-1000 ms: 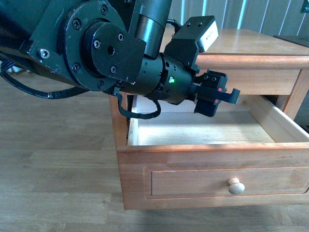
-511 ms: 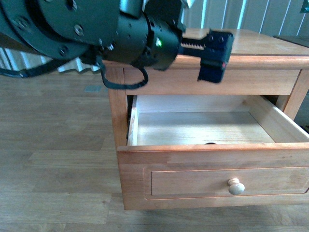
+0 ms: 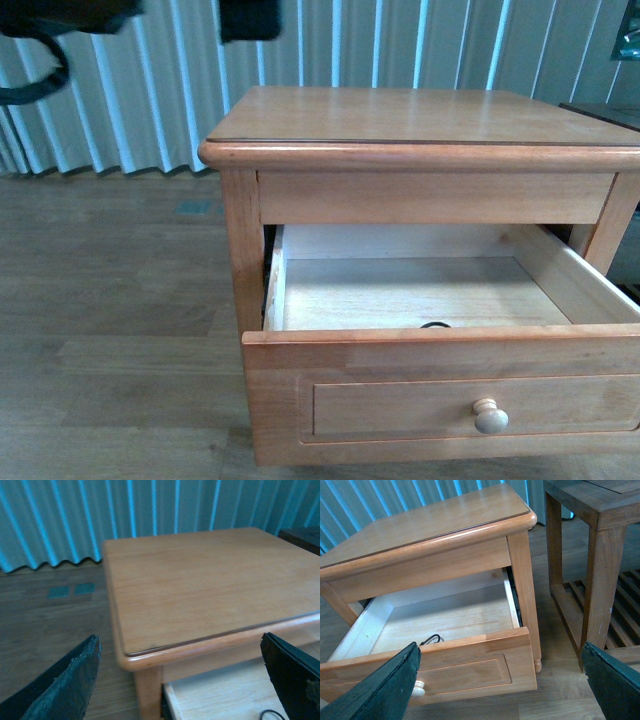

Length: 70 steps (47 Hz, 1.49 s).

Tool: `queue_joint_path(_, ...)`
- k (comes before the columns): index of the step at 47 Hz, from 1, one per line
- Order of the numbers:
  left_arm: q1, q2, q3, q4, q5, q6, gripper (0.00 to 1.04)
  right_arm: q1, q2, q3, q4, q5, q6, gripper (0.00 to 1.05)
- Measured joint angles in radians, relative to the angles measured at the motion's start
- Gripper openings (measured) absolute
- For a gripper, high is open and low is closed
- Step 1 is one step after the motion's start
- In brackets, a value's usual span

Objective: Put charger into drawer

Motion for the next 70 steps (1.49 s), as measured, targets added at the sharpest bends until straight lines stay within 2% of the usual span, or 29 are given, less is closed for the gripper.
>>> queue_joint_path(14,0.029,-0.397,-0.323,-0.037,-0.269,-0.096,0.99,0.0,0.0,0.0,0.0,0.0,0.0,0.96)
queue_joint_path(26,0.027,-0.668,-0.517,-0.207,-0.446,-0.224,0.99,0.0,0.0,0.0,0.0,0.0,0.0,0.96)
queue_joint_path(33,0.074,-0.836,-0.631,-0.357,-0.522,-0.349,0.99,0.0,0.0,0.0,0.0,0.0,0.0,0.96)
queue_joint_path(44,0.082,-0.858,-0.638,-0.36,-0.526,-0.384,0.99,0.0,0.0,0.0,0.0,0.0,0.0,0.96)
queue_joint_path(45,0.089,-0.863,-0.642,-0.352,-0.499,-0.368,0.98,0.0,0.0,0.0,0.0,0.0,0.0,0.96)
queue_joint_path(46,0.106,-0.874,-0.655,-0.32,-0.428,-0.348,0.94,0.0,0.0,0.0,0.0,0.0,0.0,0.96)
queue_joint_path(50,0.2,-0.94,-0.729,-0.202,-0.088,-0.168,0.77,0.0,0.0,0.0,0.0,0.0,0.0,0.96)
queue_joint_path(53,0.237,-0.982,-0.761,-0.197,0.045,-0.083,0.61,0.0,0.0,0.0,0.0,0.0,0.0,0.96)
queue_joint_path(59,0.274,-1.027,-0.801,-0.207,0.088,-0.035,0.37,0.0,0.0,0.0,0.0,0.0,0.0,0.96)
queue_joint_path(63,0.357,-1.066,-0.821,-0.224,0.186,-0.025,0.21,0.0,0.0,0.0,0.0,0.0,0.0,0.96)
queue_joint_path(67,0.386,-1.091,-0.834,-0.234,0.187,-0.024,0.07,0.0,0.0,0.0,0.0,0.0,0.0,0.96)
queue_joint_path(68,0.386,-1.098,-0.837,-0.237,0.189,-0.025,0.04,0.0,0.0,0.0,0.0,0.0,0.0,0.96)
queue_joint_path(70,0.387,-1.116,-0.846,-0.246,0.197,-0.021,0.04,0.0,0.0,0.0,0.0,0.0,0.0,0.96)
